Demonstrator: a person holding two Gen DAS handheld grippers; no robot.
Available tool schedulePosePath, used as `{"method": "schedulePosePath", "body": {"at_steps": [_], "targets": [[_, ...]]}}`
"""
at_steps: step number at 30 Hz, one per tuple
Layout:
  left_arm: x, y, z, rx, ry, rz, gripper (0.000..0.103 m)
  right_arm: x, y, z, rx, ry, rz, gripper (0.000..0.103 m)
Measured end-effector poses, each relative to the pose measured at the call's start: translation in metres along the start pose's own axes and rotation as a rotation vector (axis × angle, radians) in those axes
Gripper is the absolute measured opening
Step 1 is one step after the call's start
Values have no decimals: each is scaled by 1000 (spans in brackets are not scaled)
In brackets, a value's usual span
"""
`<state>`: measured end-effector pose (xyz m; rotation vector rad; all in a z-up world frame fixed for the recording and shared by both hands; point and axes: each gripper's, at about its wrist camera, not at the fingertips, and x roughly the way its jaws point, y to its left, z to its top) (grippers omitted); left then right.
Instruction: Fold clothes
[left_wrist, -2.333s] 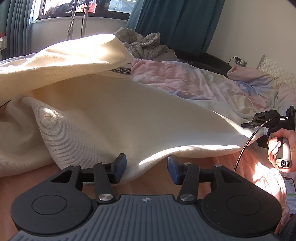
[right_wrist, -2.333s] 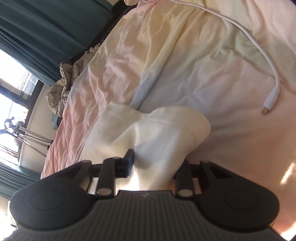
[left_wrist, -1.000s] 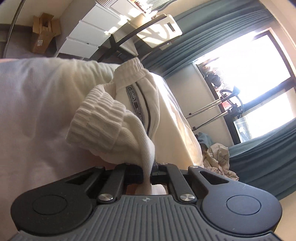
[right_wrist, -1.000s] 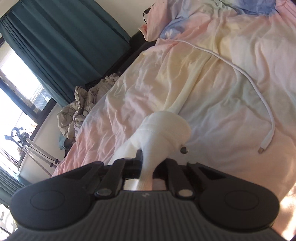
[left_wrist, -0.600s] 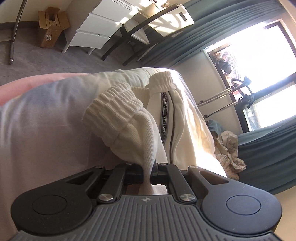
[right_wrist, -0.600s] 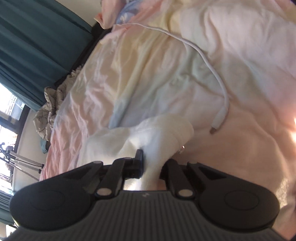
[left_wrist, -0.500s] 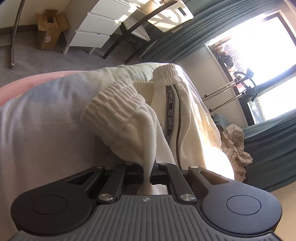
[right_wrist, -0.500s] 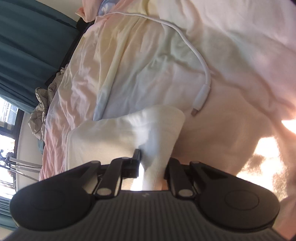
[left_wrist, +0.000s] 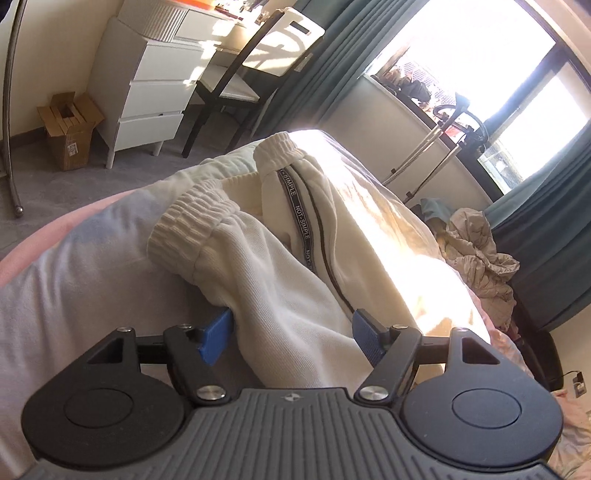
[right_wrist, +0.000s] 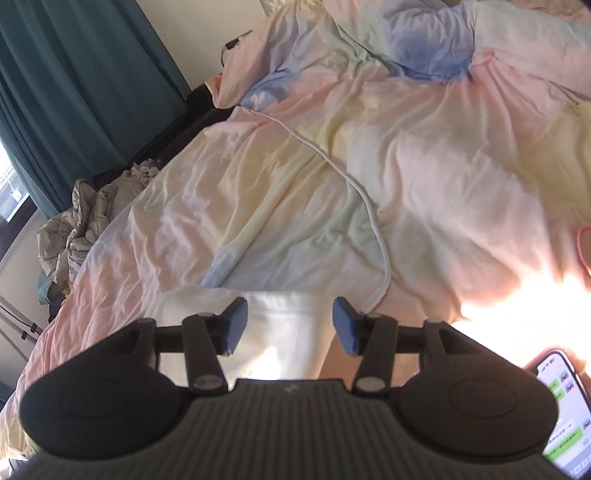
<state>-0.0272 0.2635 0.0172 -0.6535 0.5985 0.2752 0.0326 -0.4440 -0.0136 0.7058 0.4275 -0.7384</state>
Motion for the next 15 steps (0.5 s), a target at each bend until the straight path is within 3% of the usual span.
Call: {"method": "schedulePosePath", "body": {"at_steps": [3,8,11,15], "targets": [[-14,-26,-7,87,-42,-16,76,-18,19,-3,-63,0,118,52],[-21,-82,-19,243,-75,-89,77,-44,54,-21,-144,85,330,52],[-6,-122,-29,327,-43,-170,77,-57,75,-36,-200,133,422,52],[26,-172,-41,415,12,-278,77,-69,92,-49,-253,150,481,52]]}}
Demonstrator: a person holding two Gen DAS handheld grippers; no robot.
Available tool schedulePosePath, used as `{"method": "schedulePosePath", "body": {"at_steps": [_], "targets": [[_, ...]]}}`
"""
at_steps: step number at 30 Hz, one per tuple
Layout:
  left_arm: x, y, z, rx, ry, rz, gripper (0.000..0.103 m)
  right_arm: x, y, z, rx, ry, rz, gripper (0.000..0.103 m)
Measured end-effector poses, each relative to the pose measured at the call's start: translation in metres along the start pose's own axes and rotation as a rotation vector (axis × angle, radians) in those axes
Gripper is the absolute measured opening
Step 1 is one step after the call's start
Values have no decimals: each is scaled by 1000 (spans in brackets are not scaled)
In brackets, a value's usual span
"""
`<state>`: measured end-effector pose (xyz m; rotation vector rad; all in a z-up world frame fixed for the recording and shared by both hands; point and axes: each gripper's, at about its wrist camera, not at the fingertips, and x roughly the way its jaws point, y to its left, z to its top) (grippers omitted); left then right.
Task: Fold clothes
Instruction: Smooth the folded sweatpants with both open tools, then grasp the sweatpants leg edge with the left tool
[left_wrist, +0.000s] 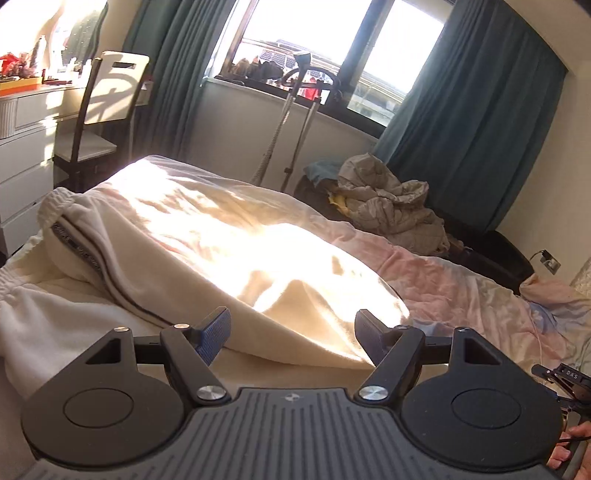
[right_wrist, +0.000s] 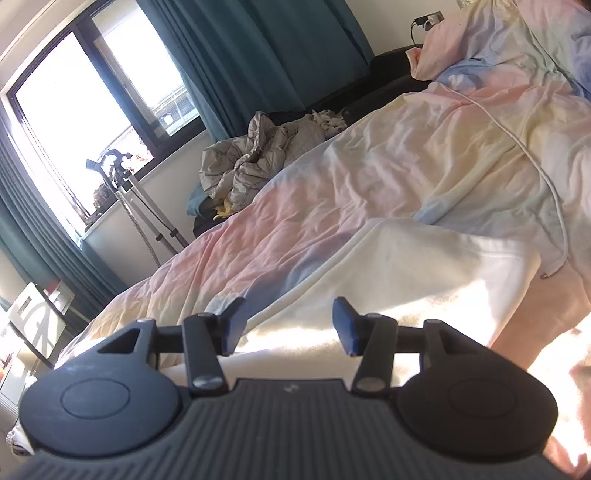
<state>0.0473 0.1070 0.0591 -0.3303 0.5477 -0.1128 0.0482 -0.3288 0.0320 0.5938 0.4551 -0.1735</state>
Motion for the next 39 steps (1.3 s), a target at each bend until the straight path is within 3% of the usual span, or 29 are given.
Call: {"method": "schedulePosePath", "body": {"at_steps": [7,11,15,18,19,20,21,22,23,26,30,36,39], "targets": [[114,-48,17,-3,114,-95,75,3,5,-3,5,12,60,52],[179,-64,26,-23,137,-63,75,18,2,-8,1,34,53,52],[236,-70,33,-61,153,38,73,41,1,-15,21,81,61,52],[264,-69,33,-64,159,91,64,56,3,-20,15,98,70,52],[272,-70,34,-55,155,105,52,61,4,-21,10,106,74,52],[275,-72,34,-52,147,106,29,66,4,-23,6,114,79,52],[278,-74,34,-50,139,105,21,71,5,-24,2,117,78,52],[276,-76,35,-44,124,94,5,75,5,-25,-1,119,75,52],[270,-79,35,-30,102,69,0,78,5,-26,-3,125,73,52],[243,-100,33,52,39,-22,0,85,6,-29,-13,141,70,52],[210,-119,25,104,55,-110,0,83,10,-30,-23,148,76,52],[204,-100,25,52,98,-63,3,59,15,-28,-14,131,113,52],[212,-73,32,-73,127,-39,18,48,16,-27,2,132,152,52]]}}
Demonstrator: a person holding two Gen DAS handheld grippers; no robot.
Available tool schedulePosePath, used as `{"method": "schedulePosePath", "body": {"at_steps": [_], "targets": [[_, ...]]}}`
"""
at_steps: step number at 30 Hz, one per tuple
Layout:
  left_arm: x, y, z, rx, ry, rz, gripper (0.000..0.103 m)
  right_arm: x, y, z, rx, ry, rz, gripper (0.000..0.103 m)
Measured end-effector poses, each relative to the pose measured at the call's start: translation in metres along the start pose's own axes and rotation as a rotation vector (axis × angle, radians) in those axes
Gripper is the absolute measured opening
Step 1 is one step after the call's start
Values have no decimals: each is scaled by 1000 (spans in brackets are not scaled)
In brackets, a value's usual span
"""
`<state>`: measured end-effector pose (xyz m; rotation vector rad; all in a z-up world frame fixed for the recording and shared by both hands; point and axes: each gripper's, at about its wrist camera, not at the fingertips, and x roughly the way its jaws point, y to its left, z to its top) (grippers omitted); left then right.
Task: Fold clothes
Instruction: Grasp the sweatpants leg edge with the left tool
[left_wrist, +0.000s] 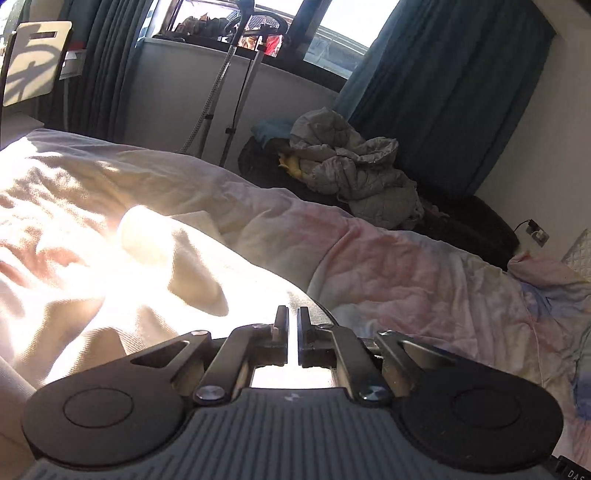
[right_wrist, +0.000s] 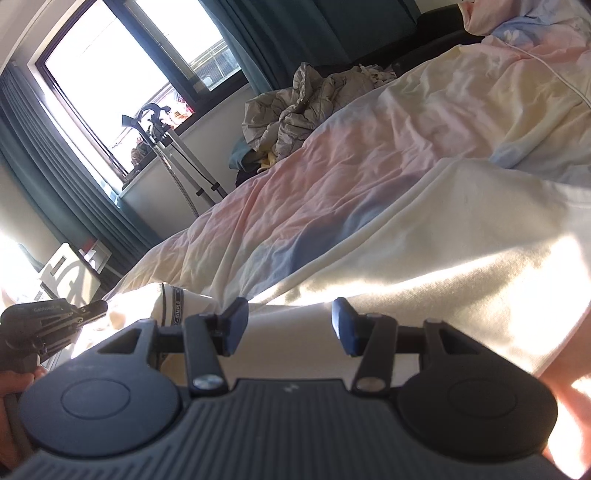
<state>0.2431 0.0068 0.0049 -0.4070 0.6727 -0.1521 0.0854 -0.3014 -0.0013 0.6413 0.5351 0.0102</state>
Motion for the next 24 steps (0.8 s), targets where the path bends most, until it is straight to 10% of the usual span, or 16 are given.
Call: {"method": "schedulePosePath", "body": {"at_steps": [2,15,19,24], "targets": [[5,18,6,-74,2,27,58,-3,3,1,-12,-14,1,52],[78,82,41,-355,-71,92,60,36,-6,0,31,59,-2,52],[99,69,50,-263,-68,83,58,54,-11,-2,37,80,-12,52],[97,50,48,-103,-81,132,10,64,-15,-2,39,90,-29,52]]}}
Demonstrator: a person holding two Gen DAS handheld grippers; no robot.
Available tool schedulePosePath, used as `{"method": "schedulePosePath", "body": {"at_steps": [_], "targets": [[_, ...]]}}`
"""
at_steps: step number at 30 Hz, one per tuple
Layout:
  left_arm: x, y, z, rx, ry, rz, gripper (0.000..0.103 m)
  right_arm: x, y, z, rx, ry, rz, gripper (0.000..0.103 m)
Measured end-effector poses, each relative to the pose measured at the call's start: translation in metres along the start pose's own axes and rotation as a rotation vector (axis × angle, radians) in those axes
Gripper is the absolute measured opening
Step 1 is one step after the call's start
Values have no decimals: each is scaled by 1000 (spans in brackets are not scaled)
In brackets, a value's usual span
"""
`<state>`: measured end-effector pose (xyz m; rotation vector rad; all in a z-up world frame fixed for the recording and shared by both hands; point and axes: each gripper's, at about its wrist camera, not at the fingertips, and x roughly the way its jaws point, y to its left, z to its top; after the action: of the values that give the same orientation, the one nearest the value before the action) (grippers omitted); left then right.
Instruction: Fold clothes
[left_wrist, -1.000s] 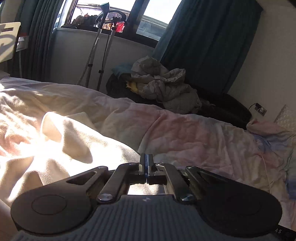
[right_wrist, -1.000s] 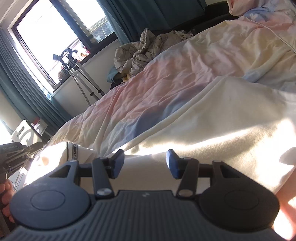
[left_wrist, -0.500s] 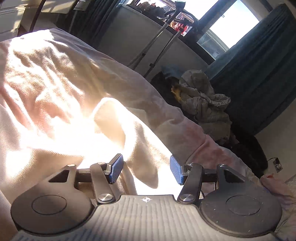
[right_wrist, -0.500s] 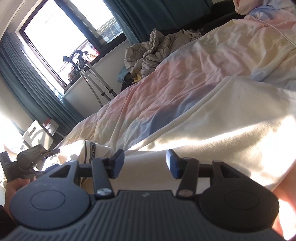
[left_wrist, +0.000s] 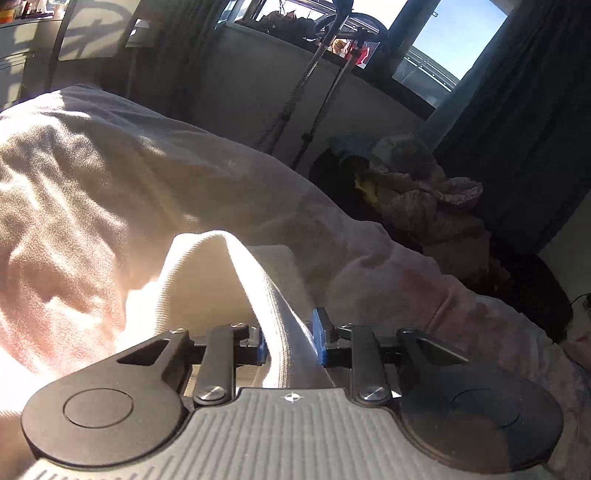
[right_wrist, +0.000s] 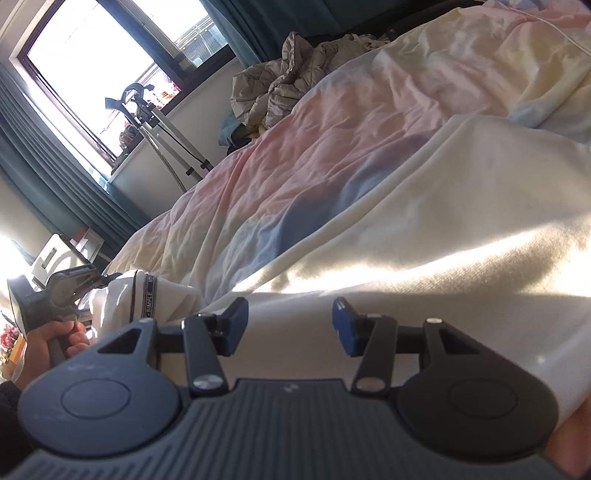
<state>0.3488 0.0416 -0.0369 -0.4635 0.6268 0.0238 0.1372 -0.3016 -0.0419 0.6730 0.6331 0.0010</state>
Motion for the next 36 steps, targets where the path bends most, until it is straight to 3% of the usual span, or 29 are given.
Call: {"method": "schedulePosePath", "body": {"at_steps": [2,9,14,17,21,26,29,36], "targets": [[-19,-3,-1,27,-26,-30,4,-2,1,-1,-8,-7,-3,52],[-131,-20,-14,169,-117,-210,3,-15,7,-2,-44,-36,5,52],[-209,-18,-61,251,-126,-321,3,-30,15,-4,-72,-66,33,52],[-236,-8,-96,268,-115,-358,3,-38,19,-6,-87,-80,79,52],[-244,7,-136,268,-111,-365,3,-44,29,-9,-124,-90,155,52],[-236,17,-150,255,-73,-387,3,-46,38,-13,-118,-62,276,52],[-231,23,-146,223,-66,-416,4,-35,43,-9,-63,7,367,53],[-220,35,-144,236,-64,-438,4,12,62,1,71,196,434,63]]}}
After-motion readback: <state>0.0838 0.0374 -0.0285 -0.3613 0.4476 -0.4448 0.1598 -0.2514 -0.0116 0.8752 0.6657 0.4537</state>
